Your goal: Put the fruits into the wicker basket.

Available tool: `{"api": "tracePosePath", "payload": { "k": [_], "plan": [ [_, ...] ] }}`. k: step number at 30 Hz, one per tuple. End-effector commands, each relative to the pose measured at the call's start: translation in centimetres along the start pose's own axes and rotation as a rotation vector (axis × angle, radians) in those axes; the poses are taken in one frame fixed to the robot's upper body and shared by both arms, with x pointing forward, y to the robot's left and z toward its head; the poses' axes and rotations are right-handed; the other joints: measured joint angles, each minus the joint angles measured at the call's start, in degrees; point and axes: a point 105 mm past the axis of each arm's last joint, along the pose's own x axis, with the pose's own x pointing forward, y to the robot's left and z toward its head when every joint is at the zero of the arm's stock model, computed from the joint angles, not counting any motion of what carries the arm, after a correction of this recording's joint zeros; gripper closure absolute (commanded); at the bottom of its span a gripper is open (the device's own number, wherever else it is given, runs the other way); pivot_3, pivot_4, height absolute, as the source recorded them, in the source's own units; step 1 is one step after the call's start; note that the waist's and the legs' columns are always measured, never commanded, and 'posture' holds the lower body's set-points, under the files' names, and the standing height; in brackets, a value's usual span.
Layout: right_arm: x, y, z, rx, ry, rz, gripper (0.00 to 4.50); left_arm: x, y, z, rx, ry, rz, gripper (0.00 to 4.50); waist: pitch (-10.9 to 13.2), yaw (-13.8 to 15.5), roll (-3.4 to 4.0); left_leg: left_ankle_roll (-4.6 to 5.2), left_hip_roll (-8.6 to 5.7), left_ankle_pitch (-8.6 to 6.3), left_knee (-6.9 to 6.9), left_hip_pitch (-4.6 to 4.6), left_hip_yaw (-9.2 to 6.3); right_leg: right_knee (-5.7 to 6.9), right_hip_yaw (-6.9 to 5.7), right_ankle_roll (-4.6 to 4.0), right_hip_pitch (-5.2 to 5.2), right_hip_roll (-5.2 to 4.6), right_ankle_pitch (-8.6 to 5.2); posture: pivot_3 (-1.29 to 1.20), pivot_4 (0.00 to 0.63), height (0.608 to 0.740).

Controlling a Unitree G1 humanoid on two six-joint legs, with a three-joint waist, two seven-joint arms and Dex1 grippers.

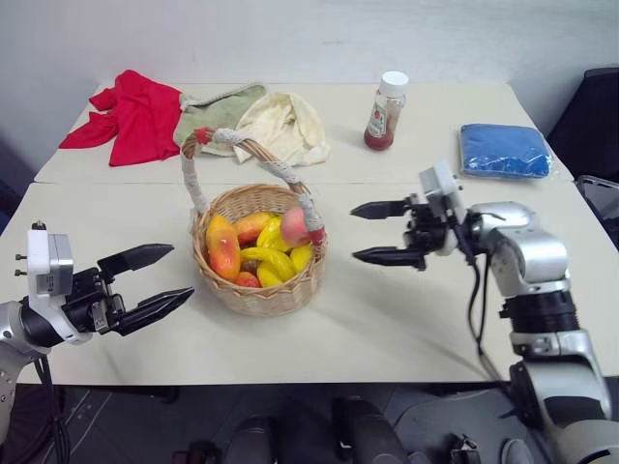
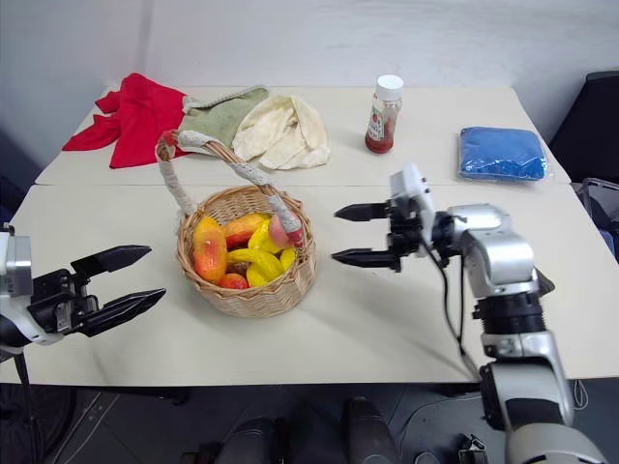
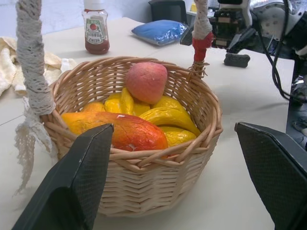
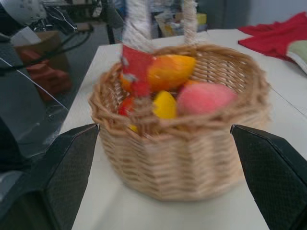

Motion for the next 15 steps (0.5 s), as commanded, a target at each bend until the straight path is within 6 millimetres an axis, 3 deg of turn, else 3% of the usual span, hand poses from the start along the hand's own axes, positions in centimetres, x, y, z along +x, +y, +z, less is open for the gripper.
{"api": "tracePosePath", "payload": {
  "k": [1,4,7,15],
  "plan": [
    [1.5,0.3,0.7,-0.022,-0.029,-0.024,0.02,0.4,-0.5,0.7,0.033,-0.015,-0.012,0.24,-0.01,0.12,-0.02,0.00,-0.01,0.00,0.00,0.00,-0.01,0.00,-0.01,-0.01,0.00,-0.01,0.00,0.00,0.150,0.740],
    [3.2,0.3,1.3,-0.006,-0.078,-0.010,0.59,0.6,-0.5,0.9,0.036,-0.021,-0.014,0.24,-0.02,0.27,-0.03,-0.01,-0.03,0.01,0.00,-0.02,-0.04,-0.04,-0.03,-0.02,0.01,-0.05,0.00,0.00,0.150,0.740],
    [4.0,0.7,1.7,-0.010,-0.100,0.021,1.55,0.6,-0.5,1.0,0.040,-0.019,-0.016,0.24,-0.02,0.21,-0.03,-0.02,-0.03,0.01,-0.01,-0.05,-0.04,-0.08,-0.03,-0.02,-0.01,-0.05,0.00,0.00,0.150,0.740],
    [3.6,1.1,2.0,-0.050,-0.148,0.024,4.16,0.7,-0.4,0.9,0.040,-0.021,-0.008,0.24,-0.02,0.18,-0.03,0.01,-0.03,-0.01,-0.02,-0.07,-0.04,-0.16,-0.05,-0.01,0.00,-0.03,0.00,0.00,0.150,0.740]
  ]
}}
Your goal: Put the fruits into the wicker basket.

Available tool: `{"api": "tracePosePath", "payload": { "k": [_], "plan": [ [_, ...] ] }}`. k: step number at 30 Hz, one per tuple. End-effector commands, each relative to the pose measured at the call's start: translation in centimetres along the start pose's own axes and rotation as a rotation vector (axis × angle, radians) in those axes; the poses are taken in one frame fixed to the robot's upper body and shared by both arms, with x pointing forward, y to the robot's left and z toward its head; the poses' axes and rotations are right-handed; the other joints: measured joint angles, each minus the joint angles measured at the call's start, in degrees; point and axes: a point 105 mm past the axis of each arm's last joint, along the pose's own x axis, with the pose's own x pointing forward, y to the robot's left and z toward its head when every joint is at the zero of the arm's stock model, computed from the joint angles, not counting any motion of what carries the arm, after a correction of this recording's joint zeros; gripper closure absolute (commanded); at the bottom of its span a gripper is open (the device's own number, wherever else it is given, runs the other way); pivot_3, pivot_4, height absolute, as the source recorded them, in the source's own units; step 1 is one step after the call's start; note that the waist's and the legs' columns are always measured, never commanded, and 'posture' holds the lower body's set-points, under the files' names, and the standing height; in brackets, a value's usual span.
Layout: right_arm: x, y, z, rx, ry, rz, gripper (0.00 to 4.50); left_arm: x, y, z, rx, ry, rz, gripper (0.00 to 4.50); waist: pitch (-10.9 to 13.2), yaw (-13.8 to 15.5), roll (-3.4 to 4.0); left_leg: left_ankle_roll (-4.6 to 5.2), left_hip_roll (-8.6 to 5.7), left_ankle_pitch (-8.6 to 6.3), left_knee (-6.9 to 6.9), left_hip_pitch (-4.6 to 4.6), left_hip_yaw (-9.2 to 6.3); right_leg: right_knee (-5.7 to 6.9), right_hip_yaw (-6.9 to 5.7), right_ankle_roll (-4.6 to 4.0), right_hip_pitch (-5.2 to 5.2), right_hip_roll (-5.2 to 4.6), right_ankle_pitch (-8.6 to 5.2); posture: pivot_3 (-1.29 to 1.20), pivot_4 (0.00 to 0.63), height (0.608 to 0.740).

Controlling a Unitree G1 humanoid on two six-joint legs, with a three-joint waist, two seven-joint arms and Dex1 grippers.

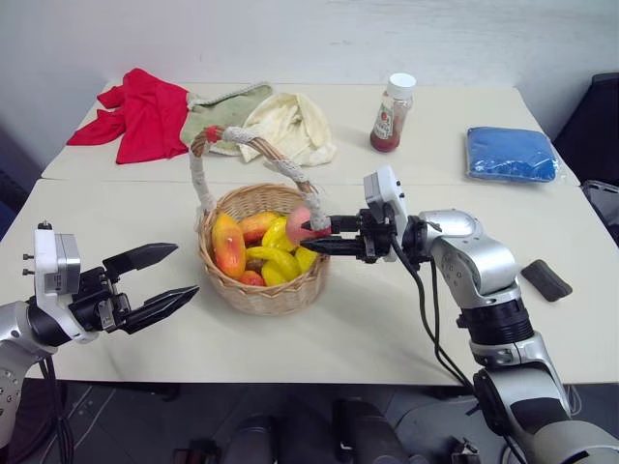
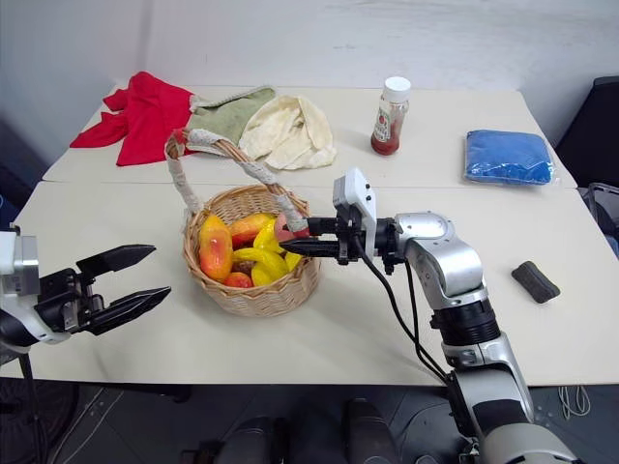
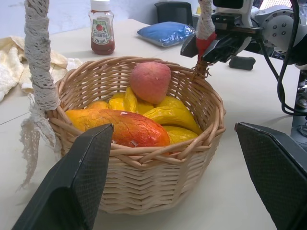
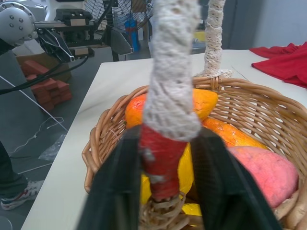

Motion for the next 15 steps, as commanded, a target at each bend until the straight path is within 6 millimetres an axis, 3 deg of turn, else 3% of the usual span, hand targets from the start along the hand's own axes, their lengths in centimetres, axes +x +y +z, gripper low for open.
{"api": "tracePosePath", "payload": {
  "k": [1,6,10,15],
  "plan": [
    [-0.5,0.6,2.3,-0.085,-0.116,0.004,4.32,0.3,-0.3,0.8,0.038,-0.020,-0.019,0.24,0.00,0.00,0.00,0.00,0.00,0.00,0.00,0.00,0.00,0.00,0.00,0.00,0.00,0.00,0.00,0.00,0.150,0.740],
    [-2.9,0.6,4.5,-0.175,-0.231,-0.134,4.32,1.0,0.1,0.7,0.042,-0.028,-0.032,0.24,0.00,0.15,0.00,0.01,-0.01,0.00,-0.01,-0.03,0.01,-0.01,-0.01,0.00,0.00,0.01,0.00,0.00,0.150,0.740],
    [-7.2,-0.4,5.7,-0.253,-0.241,-0.369,4.32,1.1,0.3,0.5,0.032,-0.030,-0.037,0.24,0.00,0.54,0.00,0.00,-0.03,0.00,0.00,-0.04,0.00,-0.02,-0.01,0.00,0.01,-0.01,0.00,0.00,0.150,0.740],
    [-14.4,-1.9,4.4,-0.256,-0.124,-0.690,4.32,1.4,0.7,-0.1,0.009,-0.023,-0.054,0.24,0.00,1.47,0.00,0.03,-0.05,-0.01,0.00,-0.03,0.02,-0.06,-0.01,0.00,0.01,0.01,0.00,0.00,0.150,0.740]
  ]
}}
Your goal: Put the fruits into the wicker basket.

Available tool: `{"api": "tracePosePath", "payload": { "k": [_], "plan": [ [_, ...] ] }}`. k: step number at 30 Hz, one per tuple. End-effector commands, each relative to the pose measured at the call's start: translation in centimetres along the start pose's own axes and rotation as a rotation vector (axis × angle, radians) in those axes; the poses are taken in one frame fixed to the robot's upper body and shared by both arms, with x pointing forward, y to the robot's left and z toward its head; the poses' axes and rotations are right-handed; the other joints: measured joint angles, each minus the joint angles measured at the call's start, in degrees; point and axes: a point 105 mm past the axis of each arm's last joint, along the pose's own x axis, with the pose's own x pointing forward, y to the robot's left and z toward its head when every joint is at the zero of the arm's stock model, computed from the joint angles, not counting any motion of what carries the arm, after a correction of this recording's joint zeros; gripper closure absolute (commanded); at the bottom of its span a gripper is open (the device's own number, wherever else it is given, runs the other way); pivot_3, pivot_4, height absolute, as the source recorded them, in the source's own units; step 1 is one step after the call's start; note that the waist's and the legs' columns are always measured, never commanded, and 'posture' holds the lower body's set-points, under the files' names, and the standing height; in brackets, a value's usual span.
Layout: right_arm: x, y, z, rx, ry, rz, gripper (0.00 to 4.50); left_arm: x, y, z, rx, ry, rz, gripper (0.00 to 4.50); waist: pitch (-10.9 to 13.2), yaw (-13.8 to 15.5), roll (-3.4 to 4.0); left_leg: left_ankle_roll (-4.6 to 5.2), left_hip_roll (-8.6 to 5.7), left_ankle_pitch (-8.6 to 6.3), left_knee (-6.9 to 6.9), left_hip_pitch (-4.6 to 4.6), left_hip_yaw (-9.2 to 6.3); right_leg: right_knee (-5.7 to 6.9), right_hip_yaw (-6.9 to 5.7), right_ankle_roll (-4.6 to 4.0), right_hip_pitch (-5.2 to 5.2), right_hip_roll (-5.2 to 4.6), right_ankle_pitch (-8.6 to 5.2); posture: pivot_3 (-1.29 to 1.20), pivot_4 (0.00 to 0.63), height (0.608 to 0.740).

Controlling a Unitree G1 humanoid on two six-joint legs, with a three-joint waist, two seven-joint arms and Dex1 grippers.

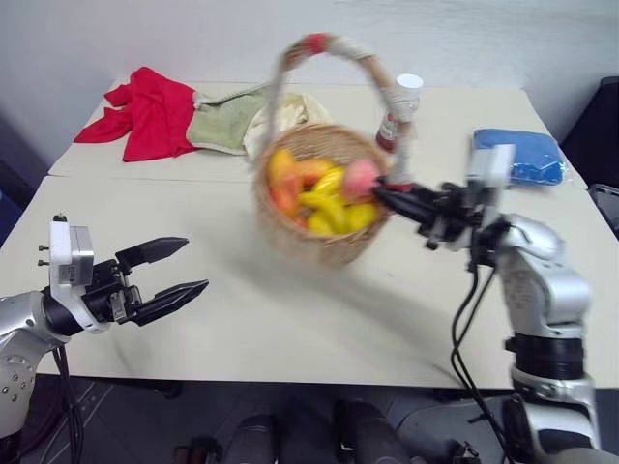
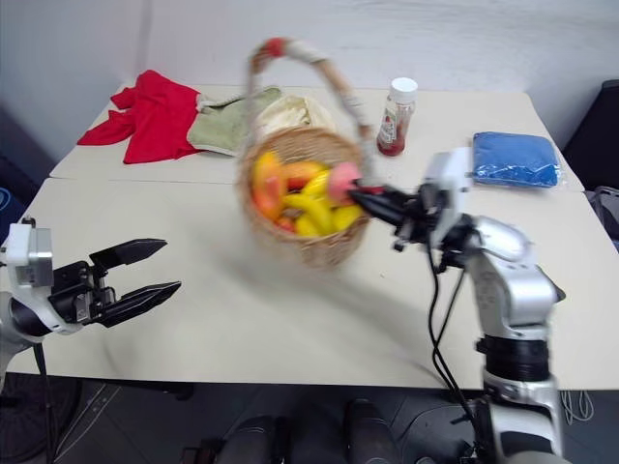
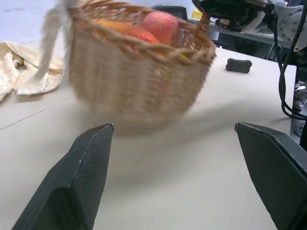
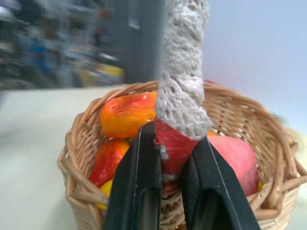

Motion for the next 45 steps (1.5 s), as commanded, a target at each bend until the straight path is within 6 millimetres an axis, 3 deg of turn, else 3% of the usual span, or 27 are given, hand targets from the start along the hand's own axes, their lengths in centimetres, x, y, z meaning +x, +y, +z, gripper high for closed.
{"api": "tracePosePath", "payload": {
  "k": [1,7,13,18,26,31,34,39,45],
  "plan": [
    [-3.6,-3.0,1.0,-0.069,0.007,-0.198,4.32,0.3,0.3,0.1,0.015,-0.011,-0.016,0.24,0.00,0.10,0.00,0.04,0.00,-0.02,0.00,0.00,-0.01,0.00,-0.01,0.00,0.01,0.01,0.00,0.00,0.150,0.740],
    [-7.4,-6.7,-2.0,-0.018,0.084,-0.496,4.32,0.8,0.9,-0.1,0.016,-0.008,-0.038,0.24,0.00,-0.48,0.00,0.09,0.03,-0.02,-0.01,0.12,0.15,0.11,0.14,0.00,0.01,0.11,0.00,0.00,0.150,0.740],
    [-8.3,-7.3,-4.6,0.012,0.109,-0.607,4.32,1.1,1.1,-0.1,0.019,-0.005,-0.052,0.24,-0.02,-0.37,-0.03,0.06,0.06,0.01,0.04,0.17,0.17,0.14,0.17,0.00,0.07,0.15,0.00,0.00,0.150,0.740],
    [-8.5,-6.9,-4.8,0.001,0.106,-0.606,2.66,1.1,1.4,0.1,0.015,-0.016,-0.050,0.24,-0.02,-0.11,-0.03,0.10,0.05,-0.01,0.08,0.23,0.15,0.16,0.18,0.00,0.15,0.13,0.00,0.00,0.150,0.740],
    [-12.2,-6.5,-1.5,-0.151,0.137,-0.536,0.03,0.4,2.4,-1.1,0.085,0.068,0.034,0.24,-0.02,0.11,-0.03,0.17,0.02,-0.04,0.06,0.18,0.13,0.07,0.14,0.01,0.15,0.09,0.00,0.00,0.150,0.740],
    [-14.1,-5.1,-1.0,-0.241,0.243,-0.393,0.03,-1.1,3.1,-1.3,0.151,0.115,0.124,0.24,-0.02,0.08,-0.03,0.21,0.04,-0.06,0.04,0.21,0.13,0.02,0.12,0.01,0.20,0.12,0.00,0.00,0.150,0.740],
    [-13.8,-1.9,-2.8,-0.208,0.353,-0.101,0.03,-2.1,2.2,-3.1,0.147,0.193,0.125,0.24,-0.02,-0.48,-0.03,0.24,0.05,-0.08,-0.09,0.35,0.25,-0.01,0.25,0.01,0.22,0.15,0.00,0.00,0.150,0.740],
    [-11.1,0.7,-4.7,-0.154,0.332,0.126,0.03,-3.6,1.5,-5.5,0.165,0.270,0.159,0.24,-0.02,-0.57,-0.03,0.24,0.10,-0.08,-0.08,0.40,0.26,0.01,0.25,0.01,0.22,0.17,0.00,0.00,0.150,0.740],
    [-9.0,2.6,-7.7,-0.168,0.314,0.266,0.03,-3.2,0.2,-6.6,0.164,0.277,0.165,0.24,-0.02,0.36,-0.05,0.24,0.05,-0.09,-0.05,0.31,0.14,-0.04,0.13,0.01,0.24,0.06,0.01,0.00,0.150,0.740]
  ]
}}
